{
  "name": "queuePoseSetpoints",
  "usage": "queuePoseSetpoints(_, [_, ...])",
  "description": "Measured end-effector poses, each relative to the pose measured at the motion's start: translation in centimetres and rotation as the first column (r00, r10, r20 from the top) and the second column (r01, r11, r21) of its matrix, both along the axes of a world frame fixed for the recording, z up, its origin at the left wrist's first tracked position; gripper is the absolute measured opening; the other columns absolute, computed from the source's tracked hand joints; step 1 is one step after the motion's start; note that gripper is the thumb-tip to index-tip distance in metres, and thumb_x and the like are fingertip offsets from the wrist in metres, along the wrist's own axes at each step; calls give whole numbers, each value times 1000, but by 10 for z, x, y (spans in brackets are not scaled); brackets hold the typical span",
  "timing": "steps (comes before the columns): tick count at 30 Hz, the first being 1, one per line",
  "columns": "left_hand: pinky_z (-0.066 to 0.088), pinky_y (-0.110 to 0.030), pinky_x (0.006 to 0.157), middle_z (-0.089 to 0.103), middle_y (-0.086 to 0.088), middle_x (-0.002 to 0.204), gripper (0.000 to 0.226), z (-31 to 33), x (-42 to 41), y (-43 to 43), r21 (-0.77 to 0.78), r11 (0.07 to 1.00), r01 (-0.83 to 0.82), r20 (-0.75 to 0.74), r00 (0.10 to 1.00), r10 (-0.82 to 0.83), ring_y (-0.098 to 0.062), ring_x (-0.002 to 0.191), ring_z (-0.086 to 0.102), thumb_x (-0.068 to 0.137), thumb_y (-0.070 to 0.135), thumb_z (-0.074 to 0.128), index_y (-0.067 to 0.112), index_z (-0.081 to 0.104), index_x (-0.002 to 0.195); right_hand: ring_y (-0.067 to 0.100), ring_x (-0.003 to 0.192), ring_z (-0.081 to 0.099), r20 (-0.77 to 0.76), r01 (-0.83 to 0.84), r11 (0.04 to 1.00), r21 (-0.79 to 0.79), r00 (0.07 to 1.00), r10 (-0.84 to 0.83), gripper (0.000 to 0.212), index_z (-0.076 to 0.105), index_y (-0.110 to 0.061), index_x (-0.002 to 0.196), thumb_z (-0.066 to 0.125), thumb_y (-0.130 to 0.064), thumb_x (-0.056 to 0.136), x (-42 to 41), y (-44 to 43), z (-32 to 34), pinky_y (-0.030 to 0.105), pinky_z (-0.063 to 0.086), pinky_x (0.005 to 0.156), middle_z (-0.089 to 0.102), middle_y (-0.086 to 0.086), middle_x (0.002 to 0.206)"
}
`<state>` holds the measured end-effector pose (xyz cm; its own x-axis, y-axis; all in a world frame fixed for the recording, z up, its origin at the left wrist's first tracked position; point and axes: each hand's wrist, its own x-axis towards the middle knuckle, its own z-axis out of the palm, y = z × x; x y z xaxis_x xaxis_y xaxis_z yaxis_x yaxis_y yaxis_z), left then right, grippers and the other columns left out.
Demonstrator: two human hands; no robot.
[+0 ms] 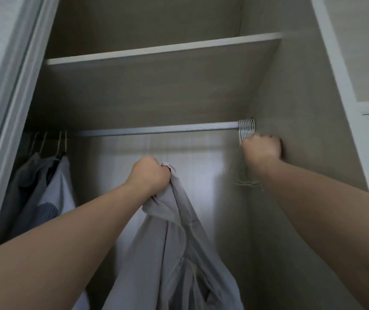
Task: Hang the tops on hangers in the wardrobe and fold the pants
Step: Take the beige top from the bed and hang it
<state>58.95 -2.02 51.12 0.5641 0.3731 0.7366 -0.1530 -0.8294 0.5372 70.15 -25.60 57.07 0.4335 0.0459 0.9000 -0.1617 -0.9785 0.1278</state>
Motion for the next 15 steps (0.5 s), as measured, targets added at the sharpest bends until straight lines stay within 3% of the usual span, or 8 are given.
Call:
queuePoseSetpoints(11, [29,-30,49,48,-11,65,35,1,-15,16,-38,999,1,23,1000,0,-27,65,46,98,15,47,5,45,64,40,120,57,49,-203,964,172,979,197,36,62,-6,127,42,-6,97,-19,0,17,44,48,93,55,18,129])
queuePoseSetpoints(15, [28,-31,49,48,-11,62,38,5,-27,15,-31,1000,-2,71,998,4,-24,59,44,97,17,49,5,45,61,41,114,63,125,-369,868,333,930,347,30,63,-5,119,50,-6,92,-43,-1,15,42,51,88,63,19,124])
